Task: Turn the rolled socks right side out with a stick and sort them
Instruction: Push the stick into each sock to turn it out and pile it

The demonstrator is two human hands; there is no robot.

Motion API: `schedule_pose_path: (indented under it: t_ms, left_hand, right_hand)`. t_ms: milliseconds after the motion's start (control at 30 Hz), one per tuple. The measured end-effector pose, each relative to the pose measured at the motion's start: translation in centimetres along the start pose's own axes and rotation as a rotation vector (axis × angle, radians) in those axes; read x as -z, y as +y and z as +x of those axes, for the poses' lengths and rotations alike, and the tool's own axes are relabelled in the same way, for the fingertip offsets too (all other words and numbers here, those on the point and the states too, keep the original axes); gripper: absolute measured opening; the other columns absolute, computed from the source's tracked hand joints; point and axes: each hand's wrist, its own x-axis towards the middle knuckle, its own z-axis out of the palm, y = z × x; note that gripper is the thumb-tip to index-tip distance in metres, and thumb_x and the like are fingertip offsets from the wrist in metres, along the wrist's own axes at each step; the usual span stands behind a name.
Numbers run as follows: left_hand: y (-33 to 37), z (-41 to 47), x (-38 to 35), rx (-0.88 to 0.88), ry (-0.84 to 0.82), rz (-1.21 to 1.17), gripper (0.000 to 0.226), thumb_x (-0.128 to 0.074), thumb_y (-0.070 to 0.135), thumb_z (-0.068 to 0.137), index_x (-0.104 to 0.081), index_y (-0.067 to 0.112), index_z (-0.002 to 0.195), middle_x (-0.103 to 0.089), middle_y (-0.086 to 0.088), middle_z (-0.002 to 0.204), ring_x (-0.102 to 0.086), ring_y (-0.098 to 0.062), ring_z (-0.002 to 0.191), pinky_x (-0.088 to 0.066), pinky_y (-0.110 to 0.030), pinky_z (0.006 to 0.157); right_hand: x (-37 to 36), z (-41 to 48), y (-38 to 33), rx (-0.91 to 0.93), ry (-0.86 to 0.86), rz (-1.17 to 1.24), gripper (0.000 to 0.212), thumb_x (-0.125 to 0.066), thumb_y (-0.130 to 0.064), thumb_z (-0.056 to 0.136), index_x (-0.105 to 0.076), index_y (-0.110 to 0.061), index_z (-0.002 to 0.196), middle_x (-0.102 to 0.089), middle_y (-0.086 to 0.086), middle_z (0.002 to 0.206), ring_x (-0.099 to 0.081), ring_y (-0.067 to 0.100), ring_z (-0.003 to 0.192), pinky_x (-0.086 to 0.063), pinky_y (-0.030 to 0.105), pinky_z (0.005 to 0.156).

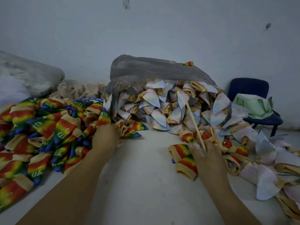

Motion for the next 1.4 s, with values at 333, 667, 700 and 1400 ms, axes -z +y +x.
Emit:
schedule_pose_path:
  t_ms: [333, 667, 700, 1400]
  left_hand:
    - [9.4, -7.7, 0.3, -0.120, -0.345, -1.238, 0.021, -0.046, 0.022, 0.104, -0.064, 0.012, 0.108, -0.074, -0.003, 0.068, -0.070, -0.010, 0.058, -0.054, -0.018, 0.055]
    - [11.0, -10.6, -3.5, -0.220, -0.491, -1.173, 0.027, -0.032, 0.034, 0.107, -0.057, 0.023, 0.106, -0.070, -0.005, 0.064, -0.059, -0.012, 0.048, -0.047, -0.019, 0.048]
    - [10.9, -10.7, -3.5, -0.233, -0.492, -1.165, 0.026, -0.033, 0.036, 0.107, -0.057, 0.027, 0.110, -0.068, -0.004, 0.063, -0.057, -0.010, 0.047, -0.046, -0.018, 0.049]
    - [9.1, -10.1, -3.1, -0.213, -0.502, -1.348, 0.035, -0.069, 0.053, 0.071, -0.071, 0.045, 0.104, -0.064, 0.022, 0.072, -0.059, 0.006, 0.063, -0.046, -0.010, 0.055]
  right_hand:
    - [1.2, -1.3, -2.8, -0.004, -0.282, 0.693, 0.045, -0.050, -0.071, 0.069, -0.067, -0.037, 0.093, -0.071, -0.011, 0.088, -0.067, 0.002, 0.080, -0.051, 0.020, 0.063]
    - [1.6, 0.2, -2.0, -0.126, -0.196, 0.901, 0.014, -0.059, -0.030, 0.091, -0.058, -0.017, 0.096, -0.066, 0.004, 0.079, -0.063, 0.006, 0.061, -0.048, 0.022, 0.053]
    - [1.6, 0.2, -1.9, -0.123, -0.199, 0.911, 0.014, -0.058, -0.029, 0.092, -0.058, -0.016, 0.097, -0.064, 0.004, 0.077, -0.060, 0.003, 0.056, -0.045, 0.019, 0.049]
    - [2.2, -0.9, -2.0, 0.149, -0.275, 0.617, 0.015, -0.061, -0.039, 0.082, -0.065, -0.028, 0.091, -0.065, -0.022, 0.075, -0.060, -0.008, 0.071, -0.045, 0.005, 0.058]
